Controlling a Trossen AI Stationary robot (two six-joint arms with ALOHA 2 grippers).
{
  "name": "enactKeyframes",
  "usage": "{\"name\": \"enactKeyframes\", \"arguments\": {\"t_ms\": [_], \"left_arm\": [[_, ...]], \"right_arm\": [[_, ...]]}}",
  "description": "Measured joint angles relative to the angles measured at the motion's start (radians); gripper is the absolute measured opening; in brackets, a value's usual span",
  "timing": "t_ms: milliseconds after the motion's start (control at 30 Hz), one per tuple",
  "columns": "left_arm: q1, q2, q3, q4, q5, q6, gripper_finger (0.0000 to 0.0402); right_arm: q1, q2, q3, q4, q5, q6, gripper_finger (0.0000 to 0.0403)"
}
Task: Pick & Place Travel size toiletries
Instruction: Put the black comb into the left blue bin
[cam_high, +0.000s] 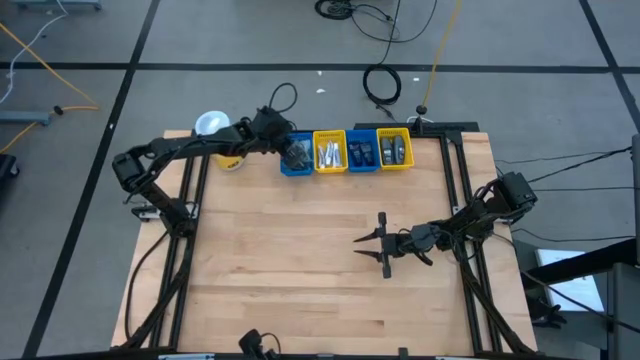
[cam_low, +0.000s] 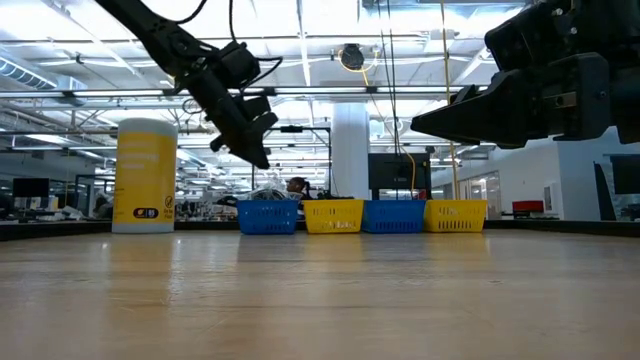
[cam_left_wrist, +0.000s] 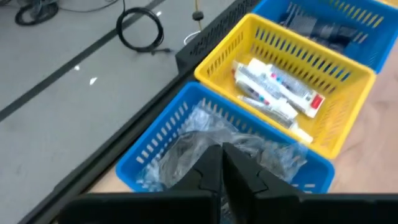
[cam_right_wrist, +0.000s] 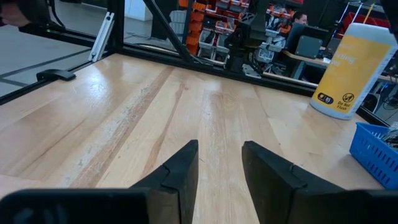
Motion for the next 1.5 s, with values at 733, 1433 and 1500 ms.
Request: {"name": "enactKeyframes", "arguments": {"t_ms": [733,1433,1500], "left_arm": [[-0.009,0.184,-0.002,0.189,-0.084,0.113,0.0003],[-0.092,0.235,-0.001,0.223,-0.131,-0.045,0.0002],[-0.086,0.265,-0.001,0.231,-0.139,-0.045,0.0004]], "right_arm": [[-0.007,0.000,0.000,-0.016,0.001,0.012,0.0116],[-0.007,0.000,0.000,-0.023,0.001,0.026,0.0116],[-0.007,0.000,0.000,-0.023,0.001,0.026,0.0116]]}}
